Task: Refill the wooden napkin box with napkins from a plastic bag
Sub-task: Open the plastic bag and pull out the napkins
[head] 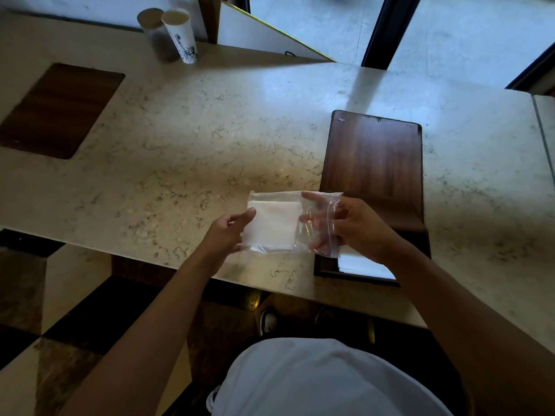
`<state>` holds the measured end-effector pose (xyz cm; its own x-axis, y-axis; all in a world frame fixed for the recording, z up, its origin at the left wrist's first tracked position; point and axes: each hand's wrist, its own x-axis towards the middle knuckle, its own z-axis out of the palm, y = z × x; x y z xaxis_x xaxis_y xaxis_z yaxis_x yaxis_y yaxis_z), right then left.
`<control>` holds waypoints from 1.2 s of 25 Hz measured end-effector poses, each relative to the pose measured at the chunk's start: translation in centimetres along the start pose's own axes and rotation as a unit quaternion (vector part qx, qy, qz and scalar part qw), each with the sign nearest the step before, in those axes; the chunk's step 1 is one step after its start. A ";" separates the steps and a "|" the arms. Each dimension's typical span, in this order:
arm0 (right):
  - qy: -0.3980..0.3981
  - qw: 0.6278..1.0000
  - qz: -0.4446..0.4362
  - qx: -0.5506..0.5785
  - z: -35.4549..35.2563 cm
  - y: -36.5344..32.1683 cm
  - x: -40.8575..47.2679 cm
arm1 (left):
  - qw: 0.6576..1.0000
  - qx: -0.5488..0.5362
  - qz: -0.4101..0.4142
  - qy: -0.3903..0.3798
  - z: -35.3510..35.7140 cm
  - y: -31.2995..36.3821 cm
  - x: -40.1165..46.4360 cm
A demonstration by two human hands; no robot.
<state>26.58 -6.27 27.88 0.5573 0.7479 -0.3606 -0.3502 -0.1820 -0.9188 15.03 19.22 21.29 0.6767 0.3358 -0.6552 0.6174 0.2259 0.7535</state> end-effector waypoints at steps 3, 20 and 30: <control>-0.024 0.999 -0.022 0.019 -0.2 -0.3 -1.0 | 0.973 -0.168 -0.035 -0.155 -0.1 0.0 -0.6; 0.002 0.998 0.050 -0.038 -0.5 1.2 -0.7 | 0.965 -0.191 0.008 -0.182 2.1 0.5 -2.2; 0.032 0.998 -0.004 -0.052 1.0 2.7 0.0 | 0.969 -0.140 0.036 -0.202 2.8 0.8 -2.3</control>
<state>24.88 -6.08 25.55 0.6078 0.7077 -0.3603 -0.2674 -0.2448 -0.9320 15.13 16.06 23.28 0.8505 -0.0118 -0.5259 0.4678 0.4742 0.7459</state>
